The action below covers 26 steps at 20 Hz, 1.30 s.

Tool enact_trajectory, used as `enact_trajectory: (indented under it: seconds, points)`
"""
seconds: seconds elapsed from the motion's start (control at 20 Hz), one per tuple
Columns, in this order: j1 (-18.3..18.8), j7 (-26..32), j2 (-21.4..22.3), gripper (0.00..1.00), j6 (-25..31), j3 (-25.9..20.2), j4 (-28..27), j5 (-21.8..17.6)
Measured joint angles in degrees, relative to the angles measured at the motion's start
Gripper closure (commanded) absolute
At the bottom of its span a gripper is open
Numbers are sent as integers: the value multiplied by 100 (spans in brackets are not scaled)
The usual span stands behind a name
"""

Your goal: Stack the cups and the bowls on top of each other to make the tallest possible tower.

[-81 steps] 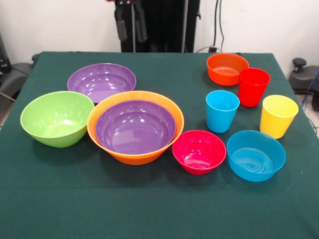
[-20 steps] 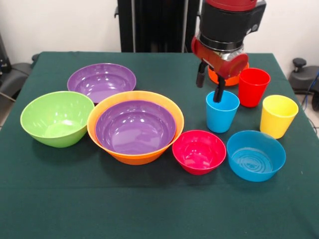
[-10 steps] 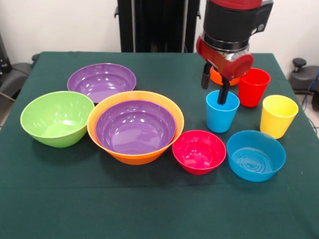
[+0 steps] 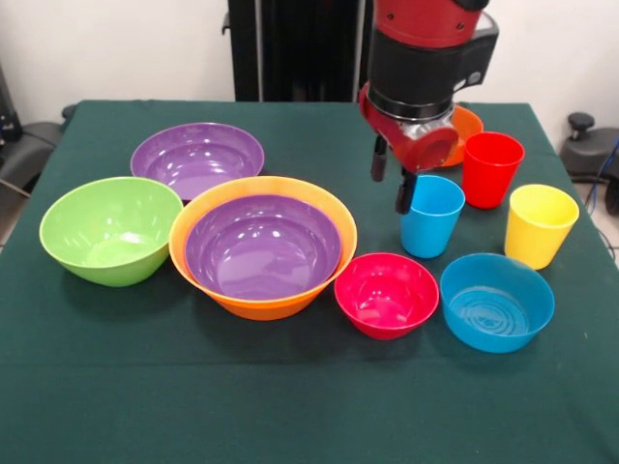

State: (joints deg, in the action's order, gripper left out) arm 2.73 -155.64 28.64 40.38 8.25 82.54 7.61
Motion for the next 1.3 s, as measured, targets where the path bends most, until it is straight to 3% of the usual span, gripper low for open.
enact_trajectory:
  seconds: [0.55,1.3]
  points:
    - [-76,0,-215,0,-17,202,5,480]
    - [-249,0,-350,0,-653,283,27,1090]
